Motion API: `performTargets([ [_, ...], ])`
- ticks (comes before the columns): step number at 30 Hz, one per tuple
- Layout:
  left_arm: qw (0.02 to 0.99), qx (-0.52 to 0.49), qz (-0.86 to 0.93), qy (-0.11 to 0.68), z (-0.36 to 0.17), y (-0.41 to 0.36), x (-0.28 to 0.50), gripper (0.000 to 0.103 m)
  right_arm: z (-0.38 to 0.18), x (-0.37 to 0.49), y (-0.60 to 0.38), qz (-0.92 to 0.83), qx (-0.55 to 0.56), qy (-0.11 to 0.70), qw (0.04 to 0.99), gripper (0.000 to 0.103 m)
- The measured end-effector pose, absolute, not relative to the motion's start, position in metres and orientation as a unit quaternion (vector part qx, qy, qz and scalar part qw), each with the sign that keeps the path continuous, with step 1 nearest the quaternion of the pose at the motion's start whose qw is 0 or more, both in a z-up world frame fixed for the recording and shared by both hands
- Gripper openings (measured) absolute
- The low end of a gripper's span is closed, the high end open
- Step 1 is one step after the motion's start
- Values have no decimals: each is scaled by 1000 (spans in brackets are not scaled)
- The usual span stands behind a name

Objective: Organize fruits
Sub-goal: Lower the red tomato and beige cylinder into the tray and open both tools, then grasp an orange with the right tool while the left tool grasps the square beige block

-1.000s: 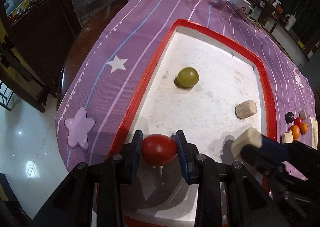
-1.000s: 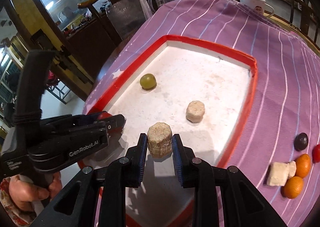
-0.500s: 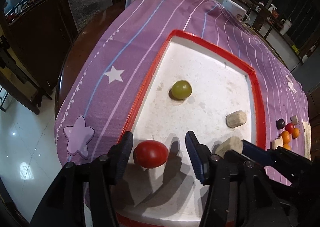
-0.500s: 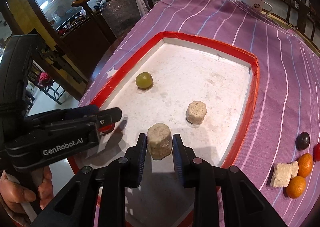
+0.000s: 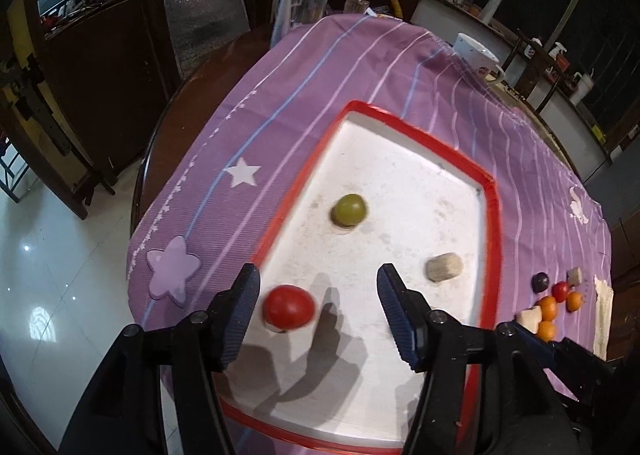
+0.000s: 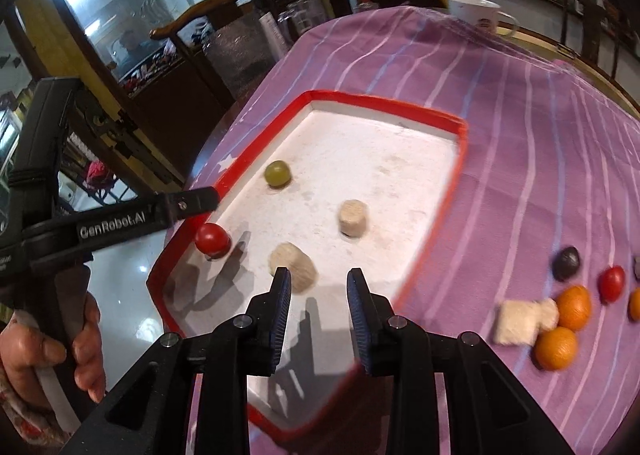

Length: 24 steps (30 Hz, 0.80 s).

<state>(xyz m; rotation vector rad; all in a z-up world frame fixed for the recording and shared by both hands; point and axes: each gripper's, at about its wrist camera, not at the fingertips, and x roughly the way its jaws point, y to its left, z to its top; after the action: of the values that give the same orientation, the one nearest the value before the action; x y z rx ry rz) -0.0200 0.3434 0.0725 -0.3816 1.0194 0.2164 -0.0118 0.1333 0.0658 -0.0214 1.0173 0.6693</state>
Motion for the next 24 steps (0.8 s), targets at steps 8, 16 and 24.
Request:
performTargets([
  [8, 862, -152, 43, 482, 86, 269, -10, 60, 68, -10, 21, 232, 46, 481, 844, 32],
  [16, 857, -93, -42, 505, 72, 168, 3, 60, 60, -1, -78, 146, 88, 486, 857, 32],
  [24, 848, -43, -70, 523, 38, 115, 17, 60, 55, 24, -131, 113, 97, 481, 864, 32],
])
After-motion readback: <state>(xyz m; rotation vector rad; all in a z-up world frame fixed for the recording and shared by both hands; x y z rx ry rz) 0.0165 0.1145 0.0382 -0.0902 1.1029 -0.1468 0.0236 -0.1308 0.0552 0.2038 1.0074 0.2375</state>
